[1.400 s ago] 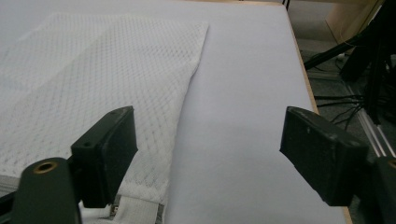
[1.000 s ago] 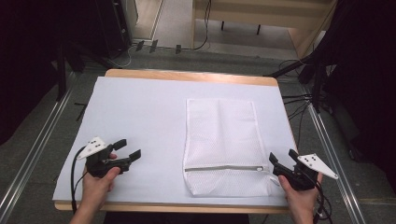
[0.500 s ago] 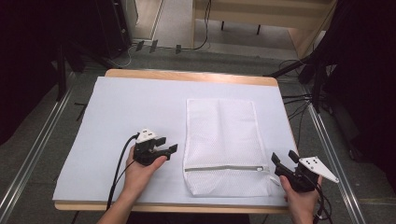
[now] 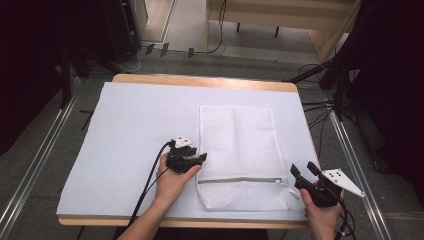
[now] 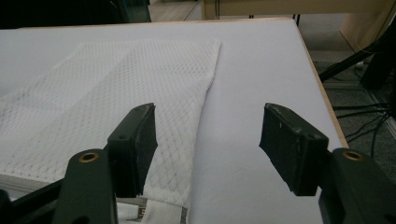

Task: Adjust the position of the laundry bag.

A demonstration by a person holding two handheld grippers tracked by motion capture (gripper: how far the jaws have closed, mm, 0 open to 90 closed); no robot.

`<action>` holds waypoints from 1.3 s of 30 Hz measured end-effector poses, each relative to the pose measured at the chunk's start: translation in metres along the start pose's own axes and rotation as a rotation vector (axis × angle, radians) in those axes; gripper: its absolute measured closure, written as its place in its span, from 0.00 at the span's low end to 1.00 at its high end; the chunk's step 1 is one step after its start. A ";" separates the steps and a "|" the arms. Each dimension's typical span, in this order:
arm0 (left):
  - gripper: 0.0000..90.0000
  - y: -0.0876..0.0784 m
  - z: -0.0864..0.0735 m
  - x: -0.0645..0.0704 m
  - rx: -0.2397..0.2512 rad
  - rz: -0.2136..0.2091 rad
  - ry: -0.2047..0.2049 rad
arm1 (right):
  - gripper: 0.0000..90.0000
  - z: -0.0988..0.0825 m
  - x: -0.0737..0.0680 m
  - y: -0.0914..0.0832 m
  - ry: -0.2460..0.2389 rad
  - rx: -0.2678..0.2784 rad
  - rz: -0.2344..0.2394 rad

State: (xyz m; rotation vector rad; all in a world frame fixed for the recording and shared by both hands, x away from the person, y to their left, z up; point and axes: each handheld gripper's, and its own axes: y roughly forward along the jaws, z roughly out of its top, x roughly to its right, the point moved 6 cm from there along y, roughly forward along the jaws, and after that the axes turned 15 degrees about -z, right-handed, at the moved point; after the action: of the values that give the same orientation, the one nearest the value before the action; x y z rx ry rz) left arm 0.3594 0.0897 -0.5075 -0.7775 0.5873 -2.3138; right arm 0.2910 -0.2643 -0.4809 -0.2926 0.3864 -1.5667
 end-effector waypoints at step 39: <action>1.00 -0.097 -0.023 -0.079 0.119 0.064 -0.143 | 0.41 -0.007 -0.044 0.009 -0.081 -0.036 0.058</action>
State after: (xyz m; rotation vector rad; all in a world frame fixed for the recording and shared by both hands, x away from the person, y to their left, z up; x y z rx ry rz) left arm 0.3546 0.2169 -0.4986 -0.8463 0.4019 -2.1915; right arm 0.2976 -0.2198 -0.4885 -0.3689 0.3575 -1.4874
